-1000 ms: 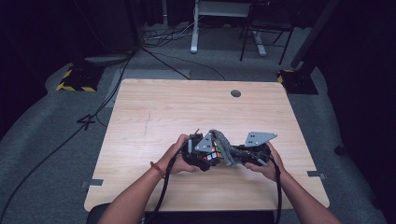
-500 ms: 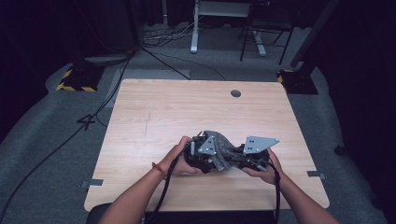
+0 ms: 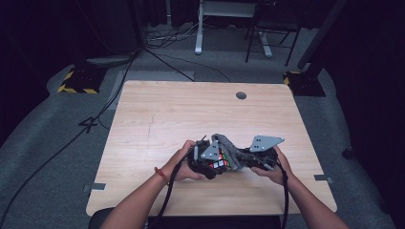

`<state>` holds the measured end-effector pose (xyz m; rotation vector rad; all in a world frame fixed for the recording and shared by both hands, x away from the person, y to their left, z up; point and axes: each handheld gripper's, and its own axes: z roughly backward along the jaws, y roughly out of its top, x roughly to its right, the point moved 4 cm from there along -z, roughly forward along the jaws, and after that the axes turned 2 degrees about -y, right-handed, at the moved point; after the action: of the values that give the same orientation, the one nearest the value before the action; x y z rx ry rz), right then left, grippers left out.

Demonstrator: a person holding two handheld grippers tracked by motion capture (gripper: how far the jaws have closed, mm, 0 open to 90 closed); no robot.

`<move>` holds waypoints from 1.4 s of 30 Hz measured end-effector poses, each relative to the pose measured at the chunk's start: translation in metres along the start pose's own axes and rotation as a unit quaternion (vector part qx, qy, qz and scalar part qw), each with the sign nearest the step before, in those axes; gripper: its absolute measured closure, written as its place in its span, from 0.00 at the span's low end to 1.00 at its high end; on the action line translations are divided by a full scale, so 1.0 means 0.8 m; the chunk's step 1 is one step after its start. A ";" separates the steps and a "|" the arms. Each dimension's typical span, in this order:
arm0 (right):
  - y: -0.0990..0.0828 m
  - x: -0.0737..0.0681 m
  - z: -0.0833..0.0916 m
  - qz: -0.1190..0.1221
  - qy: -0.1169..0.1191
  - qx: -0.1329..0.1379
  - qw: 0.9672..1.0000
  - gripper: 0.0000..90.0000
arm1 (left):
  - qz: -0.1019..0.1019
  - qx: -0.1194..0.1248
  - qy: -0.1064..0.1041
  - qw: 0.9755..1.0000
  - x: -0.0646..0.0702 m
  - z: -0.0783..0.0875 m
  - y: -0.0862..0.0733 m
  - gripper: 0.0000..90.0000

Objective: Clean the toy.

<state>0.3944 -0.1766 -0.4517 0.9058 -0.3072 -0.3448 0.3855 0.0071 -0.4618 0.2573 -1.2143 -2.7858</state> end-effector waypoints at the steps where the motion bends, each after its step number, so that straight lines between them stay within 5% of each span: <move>1: 0.000 0.000 0.000 0.000 0.000 0.000 1.000 0.87 | 0.004 0.004 0.000 1.000 0.000 0.002 0.000 0.37; 6: 0.000 -0.009 0.004 0.014 0.008 0.001 1.000 0.87 | 0.009 0.007 0.008 1.000 -0.005 0.007 -0.002 0.37; 13: 0.020 -0.032 0.012 0.049 0.036 0.037 0.997 0.87 | 0.010 -0.008 0.011 1.000 -0.007 0.001 -0.007 0.37; 17: 0.028 -0.037 0.012 0.056 0.031 0.045 0.997 0.87 | 0.011 -0.012 0.004 1.000 -0.005 -0.006 -0.007 0.37; 22: 0.034 -0.036 0.011 0.052 0.021 0.058 0.997 0.87 | 0.007 -0.017 -0.004 1.000 0.000 -0.013 -0.005 0.37; 24: 0.032 -0.026 0.007 0.044 -0.003 0.051 0.998 0.87 | 0.008 -0.010 -0.009 1.000 0.001 -0.012 -0.004 0.37; 28: 0.021 -0.011 0.001 0.025 -0.014 0.034 0.999 0.87 | 0.004 -0.010 -0.007 1.000 0.003 -0.008 -0.002 0.37; 33: 0.001 -0.002 -0.002 0.002 -0.002 0.009 1.000 0.87 | 0.006 0.005 -0.004 1.000 0.001 0.002 -0.001 0.37; 42: -0.011 -0.005 -0.014 -0.005 0.019 -0.013 1.000 0.87 | 0.015 0.039 0.002 0.999 -0.005 0.013 0.001 0.37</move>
<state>0.3941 -0.1719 -0.4659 0.8876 -0.2633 -0.3401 0.3875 0.0147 -0.4535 0.2481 -1.3175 -2.7156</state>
